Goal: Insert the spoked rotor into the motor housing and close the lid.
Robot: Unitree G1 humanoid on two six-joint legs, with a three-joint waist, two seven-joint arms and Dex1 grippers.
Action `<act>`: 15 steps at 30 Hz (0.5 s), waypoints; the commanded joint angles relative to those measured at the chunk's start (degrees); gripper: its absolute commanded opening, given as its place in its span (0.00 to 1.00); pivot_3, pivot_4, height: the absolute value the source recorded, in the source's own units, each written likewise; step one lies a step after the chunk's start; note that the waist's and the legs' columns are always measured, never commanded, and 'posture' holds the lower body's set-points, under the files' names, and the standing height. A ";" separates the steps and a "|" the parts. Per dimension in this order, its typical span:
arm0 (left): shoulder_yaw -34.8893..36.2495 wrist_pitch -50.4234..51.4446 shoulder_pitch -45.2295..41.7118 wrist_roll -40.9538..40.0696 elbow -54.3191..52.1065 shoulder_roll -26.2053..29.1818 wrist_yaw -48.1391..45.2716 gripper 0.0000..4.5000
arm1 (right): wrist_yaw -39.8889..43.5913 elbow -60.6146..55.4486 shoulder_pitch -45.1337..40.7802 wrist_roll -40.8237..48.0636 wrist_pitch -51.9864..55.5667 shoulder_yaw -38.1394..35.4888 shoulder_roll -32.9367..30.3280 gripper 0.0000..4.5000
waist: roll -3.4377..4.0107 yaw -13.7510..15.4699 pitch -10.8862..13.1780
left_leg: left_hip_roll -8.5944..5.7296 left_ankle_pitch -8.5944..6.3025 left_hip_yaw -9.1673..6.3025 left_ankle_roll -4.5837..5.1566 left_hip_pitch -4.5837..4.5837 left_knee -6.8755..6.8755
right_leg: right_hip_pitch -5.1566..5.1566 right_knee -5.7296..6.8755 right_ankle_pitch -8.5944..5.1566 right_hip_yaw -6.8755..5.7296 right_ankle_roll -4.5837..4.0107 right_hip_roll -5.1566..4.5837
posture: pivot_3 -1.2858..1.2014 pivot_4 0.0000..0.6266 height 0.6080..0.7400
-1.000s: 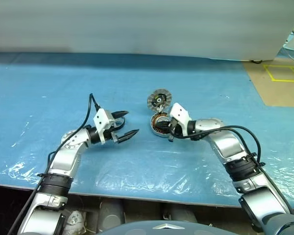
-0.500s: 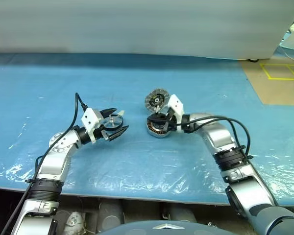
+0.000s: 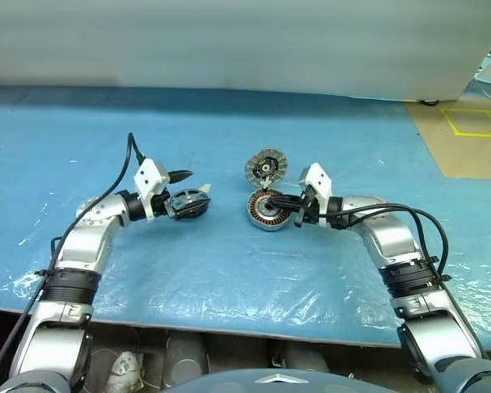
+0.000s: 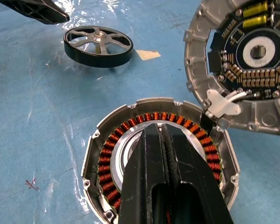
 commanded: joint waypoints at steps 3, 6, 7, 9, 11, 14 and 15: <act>-0.76 0.03 -4.64 1.74 5.01 2.97 -4.34 1.00 | -0.59 -3.95 1.15 0.79 0.65 -0.68 -1.07 0.01 | 0.00 0.20 0.00 | -0.02 0.00 0.00 0.00 -0.01 0.00 | 0.00 -0.02 0.00 0.00 0.00 -0.02 | 0.52 0.24 1.00; -0.90 -0.75 -5.43 2.45 6.35 3.01 -5.13 1.00 | -1.62 -3.49 1.51 -0.81 0.95 0.41 -1.29 0.01 | 0.00 0.23 0.00 | -0.03 0.00 0.00 -0.01 -0.04 -0.01 | 0.00 -0.03 0.00 -0.01 0.00 -0.02 | 0.52 0.24 1.00; -0.91 -0.84 -5.52 2.55 6.53 2.96 -5.32 1.00 | -2.01 -3.26 1.59 -1.43 1.08 0.83 -1.31 0.01 | 0.00 0.23 0.00 | -0.02 0.00 -0.01 -0.01 -0.04 -0.01 | 0.00 -0.04 0.00 -0.02 0.00 -0.02 | 0.52 0.24 1.00; -0.93 -0.63 -5.51 2.52 6.37 2.64 -5.39 1.00 | -2.94 -2.56 2.02 -2.25 1.61 1.75 -0.77 0.01 | 0.00 0.17 0.00 | -0.02 0.00 -0.01 -0.01 -0.05 -0.02 | 0.00 -0.03 0.00 -0.03 0.00 -0.02 | 0.52 0.24 1.00; -1.19 -0.46 -5.21 2.76 6.08 2.54 -5.52 1.00 | -3.62 -2.16 2.81 -4.06 1.34 3.85 -0.60 0.01 | 0.00 0.14 0.00 | 0.00 0.00 -0.01 -0.01 -0.04 -0.03 | -0.01 -0.03 0.00 -0.03 0.00 -0.01 | 0.52 0.24 1.00; -1.76 -0.76 -5.48 4.25 6.73 2.82 -4.83 1.00 | -4.43 -1.88 3.08 -5.72 1.42 5.65 -0.63 0.01 | 0.00 0.15 0.00 | -0.01 0.00 -0.02 -0.02 0.02 -0.03 | 0.04 -0.02 0.00 -0.02 0.00 -0.01 | 0.52 0.24 1.00; -1.94 -0.92 -5.85 4.87 7.37 2.86 -4.53 1.00 | -4.67 -1.51 2.95 -6.24 1.03 6.03 -0.70 0.01 | -0.01 0.15 0.00 | -0.01 0.00 -0.02 -0.02 0.03 -0.03 | 0.05 -0.02 0.00 -0.02 0.00 -0.02 | 0.52 0.24 1.00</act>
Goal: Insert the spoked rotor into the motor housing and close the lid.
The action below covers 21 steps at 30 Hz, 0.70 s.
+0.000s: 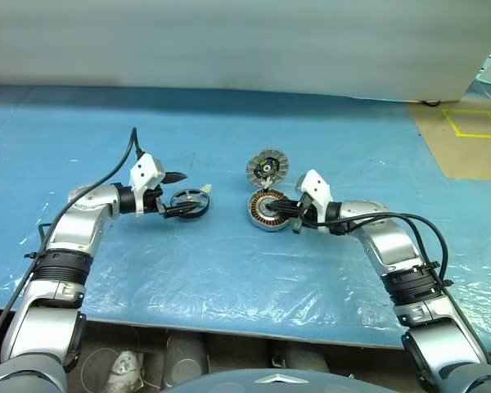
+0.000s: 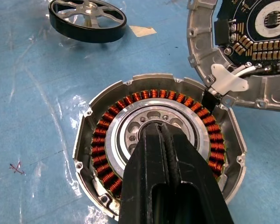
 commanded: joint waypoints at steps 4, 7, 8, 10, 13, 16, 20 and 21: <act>-0.43 0.12 -3.83 2.13 2.96 0.51 -0.05 1.00 | -1.05 1.02 -0.50 -1.44 -0.57 1.42 0.70 0.01 | 0.00 0.00 0.00 | 0.01 0.00 0.00 0.00 0.10 0.02 | 0.09 0.00 0.00 0.02 0.00 0.00 | 0.52 0.24 1.00; -0.97 -0.15 -6.21 3.11 5.71 0.82 -1.21 1.00 | -0.55 0.94 -1.55 0.54 -0.82 -0.59 1.11 0.01 | 0.00 0.04 0.00 | -0.01 0.00 0.00 0.00 0.09 0.05 | 0.09 0.00 0.00 0.04 0.00 0.00 | 0.52 0.24 1.00; -1.07 -0.52 -7.04 3.52 6.75 0.86 -1.40 1.00 | -0.30 0.87 -1.76 0.97 -1.06 -1.07 1.08 0.01 | 0.00 0.04 0.00 | -0.02 0.00 0.00 0.00 0.09 0.05 | 0.09 0.00 0.00 0.05 0.00 -0.01 | 0.52 0.24 1.00; -1.03 -1.07 -8.88 3.97 8.77 0.84 -1.93 1.00 | -0.31 1.04 -2.29 1.96 -1.34 -2.26 1.24 0.01 | 0.00 0.04 0.00 | -0.02 0.00 0.00 0.00 0.07 0.05 | 0.08 -0.01 0.00 0.04 0.00 -0.01 | 0.52 0.24 1.00; -0.80 -1.35 -11.17 3.97 11.05 0.83 -3.12 1.00 | -0.58 1.58 -3.07 3.22 -1.71 -3.75 1.50 0.01 | 0.00 0.06 0.00 | -0.02 0.01 -0.01 0.00 -0.05 0.03 | -0.02 0.00 0.00 0.01 0.00 0.00 | 0.52 0.24 1.00; -0.77 -2.26 -13.35 4.25 13.65 0.85 -3.96 1.00 | -1.27 2.38 -4.06 4.60 -2.16 -5.84 2.23 0.01 | 0.00 0.07 0.01 | -0.02 0.01 -0.04 -0.01 -0.12 0.02 | -0.07 0.00 0.01 -0.03 0.01 0.00 | 0.52 0.24 1.00; -1.06 -3.45 -14.39 4.64 15.59 0.56 -4.53 1.00 | -0.98 1.94 -4.06 5.18 -1.67 -6.03 2.40 0.01 | 0.00 0.10 0.01 | -0.02 0.01 -0.06 -0.01 -0.14 0.00 | -0.07 -0.02 0.01 -0.06 0.01 0.00 | 0.52 0.24 1.00; -1.18 -3.41 -14.27 4.63 15.55 0.44 -4.77 1.00 | -0.75 1.74 -3.62 4.96 -1.50 -5.51 2.28 0.01 | 0.00 0.10 0.01 | -0.02 0.01 -0.06 -0.01 -0.14 0.00 | -0.07 -0.02 0.01 -0.07 0.01 0.00 | 0.52 0.24 1.00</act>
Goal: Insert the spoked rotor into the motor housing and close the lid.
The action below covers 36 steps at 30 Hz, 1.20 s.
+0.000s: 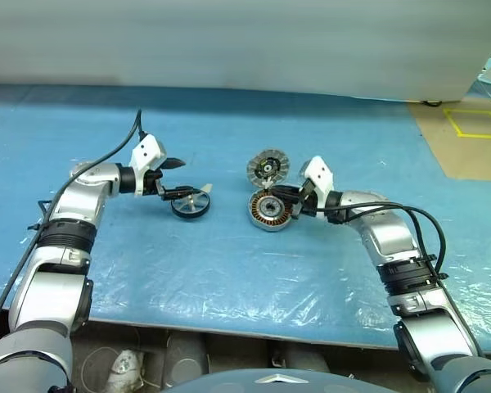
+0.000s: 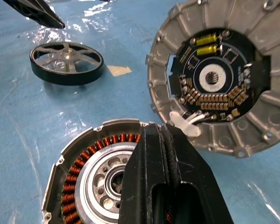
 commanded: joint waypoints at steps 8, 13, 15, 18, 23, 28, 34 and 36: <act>0.17 -0.57 0.43 0.15 -0.56 -0.16 -1.87 1.00 | 1.77 -3.10 3.13 -1.26 -0.45 4.19 -0.14 0.01 | 0.00 -0.01 0.00 | 0.00 0.00 -0.10 0.00 -0.07 0.01 | 0.00 -0.01 0.00 -0.10 0.00 -0.01 | 0.52 0.24 1.00; -0.43 0.89 -0.42 0.66 -0.17 -0.09 -3.15 1.00 | 2.19 -3.61 2.91 -1.37 -0.10 4.76 -0.62 0.01 | 0.00 0.04 0.01 | 0.01 0.00 -0.13 0.00 -0.07 0.04 | 0.01 0.02 0.00 -0.12 0.00 -0.02 | 0.52 0.24 1.00; -1.13 1.51 -1.28 1.47 0.59 0.09 -3.91 1.00 | 2.58 -3.71 2.87 -1.46 0.00 4.85 -1.16 0.01 | 0.00 0.07 0.01 | 0.00 0.00 -0.13 0.00 -0.08 0.04 | 0.01 0.01 0.00 -0.12 0.00 -0.03 | 0.52 0.24 1.00; -2.82 1.86 -2.91 3.27 2.42 0.39 -5.44 1.00 | 3.82 -4.79 3.25 -0.85 0.39 4.76 -2.27 0.01 | 0.00 0.09 0.01 | 0.00 0.00 -0.15 0.00 -0.09 0.03 | 0.01 0.00 0.00 -0.15 -0.01 -0.03 | 0.52 0.24 1.00; -4.23 1.43 -6.32 4.75 6.07 -0.03 -8.13 1.00 | 5.96 -8.93 3.62 1.56 1.82 3.77 -3.67 0.01 | -0.01 0.22 0.02 | 0.00 0.00 -0.16 0.00 -0.12 0.02 | 0.01 -0.04 0.00 -0.16 0.00 -0.03 | 0.52 0.24 1.00; -5.37 -0.50 -9.77 5.92 9.93 -0.78 -11.39 1.00 | 6.91 -13.45 3.88 3.89 3.76 3.32 -4.00 0.01 | -0.01 0.28 0.03 | 0.00 0.00 -0.17 0.00 -0.12 0.02 | 0.01 -0.03 0.00 -0.17 0.00 -0.03 | 0.52 0.24 1.00; -7.66 -1.95 -13.25 8.76 14.94 -0.71 -16.24 1.00 | 8.42 -16.81 3.47 6.31 6.06 3.62 -5.01 0.01 | -0.01 0.47 0.03 | -0.01 0.00 -0.18 0.00 -0.13 0.01 | 0.01 -0.05 0.00 -0.17 0.00 -0.03 | 0.52 0.24 1.00; -8.67 -2.34 -14.56 9.92 16.77 -0.53 -18.39 1.00 | 8.54 -17.07 3.04 6.57 6.32 3.72 -5.05 0.01 | -0.01 0.49 0.03 | -0.01 0.00 -0.18 0.00 -0.13 0.01 | 0.01 -0.05 0.00 -0.18 0.00 -0.03 | 0.52 0.24 1.00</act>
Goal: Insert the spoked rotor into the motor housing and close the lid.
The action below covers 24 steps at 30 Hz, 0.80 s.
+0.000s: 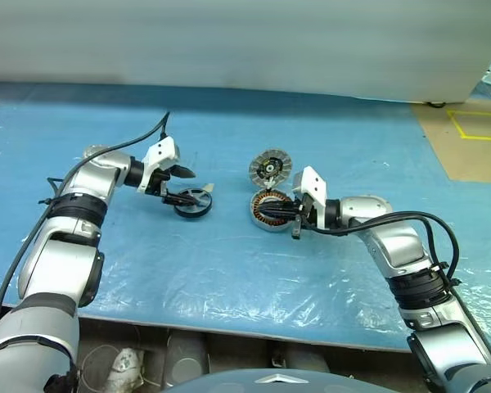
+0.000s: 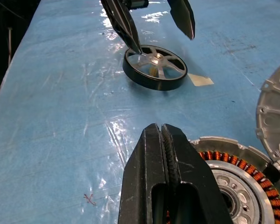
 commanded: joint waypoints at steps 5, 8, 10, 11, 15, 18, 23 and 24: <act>-1.79 -3.83 -6.81 3.72 6.16 0.70 -5.31 1.00 | 0.57 -2.55 -1.22 1.64 0.13 -0.52 -0.47 0.01 | -0.02 0.22 0.03 | -0.01 0.00 -0.02 0.00 -0.01 0.01 | 0.00 0.00 0.00 -0.02 0.00 -0.01 | 0.52 0.24 1.00; -2.19 -5.46 -9.27 5.22 9.04 0.32 -5.42 0.91 | 0.41 -2.58 -1.04 1.31 -0.13 0.00 -0.26 0.00 | -0.03 0.38 0.04 | -0.01 0.00 -0.03 0.00 -0.02 0.01 | 0.00 0.00 0.00 -0.03 0.00 -0.01 | 0.52 0.24 1.00; -2.49 -6.49 -10.06 6.08 10.26 0.09 -5.86 0.80 | 0.34 -2.66 -0.82 1.23 -0.29 0.15 -0.23 0.00 | -0.03 0.50 0.04 | -0.01 0.00 -0.04 0.00 -0.03 0.00 | 0.00 -0.02 0.02 -0.04 0.04 -0.01 | 0.52 0.24 1.00; -2.60 -7.27 -10.43 6.48 10.76 -0.13 -5.74 0.73 | 0.31 -2.68 -0.70 1.24 -0.35 0.14 -0.22 0.00 | -0.03 0.58 0.04 | -0.01 0.00 -0.04 -0.01 -0.04 0.00 | 0.00 -0.02 0.05 -0.04 0.09 -0.01 | 0.52 0.24 1.00; -2.66 -9.12 -11.33 7.69 12.33 -0.89 -5.84 0.66 | 0.11 -2.75 -0.41 1.39 -0.47 -0.12 -0.28 0.00 | -0.04 1.05 0.05 | -0.01 0.00 -0.05 -0.01 -0.04 0.00 | 0.00 -0.01 0.09 -0.07 0.15 -0.01 | 0.52 0.24 1.00; -3.00 -10.87 -11.38 9.07 13.45 -1.46 -4.85 0.66 | -0.12 -3.04 -0.04 1.57 -0.48 -0.35 -0.26 0.00 | -0.06 1.09 0.06 | -0.01 0.00 -0.07 -0.01 -0.06 0.01 | 0.01 -0.01 0.09 -0.09 0.15 -0.02 | 0.52 0.24 1.00; -2.78 -12.89 -11.36 10.63 14.52 -2.18 -3.03 0.66 | -0.82 -3.66 0.55 1.80 -0.23 -0.32 0.13 0.00 | -0.07 1.08 0.06 | -0.01 0.00 -0.11 -0.01 -0.08 0.01 | 0.01 -0.01 0.12 -0.11 0.20 -0.02 | 0.52 0.24 1.00; -2.81 -13.47 -11.25 10.98 14.69 -2.33 -2.51 0.66 | -0.90 -3.74 0.70 1.79 -0.26 -0.30 0.16 0.00 | -0.07 1.07 0.07 | -0.01 0.00 -0.11 -0.01 -0.08 0.01 | 0.01 -0.01 0.12 -0.11 0.21 -0.02 | 0.52 0.24 1.00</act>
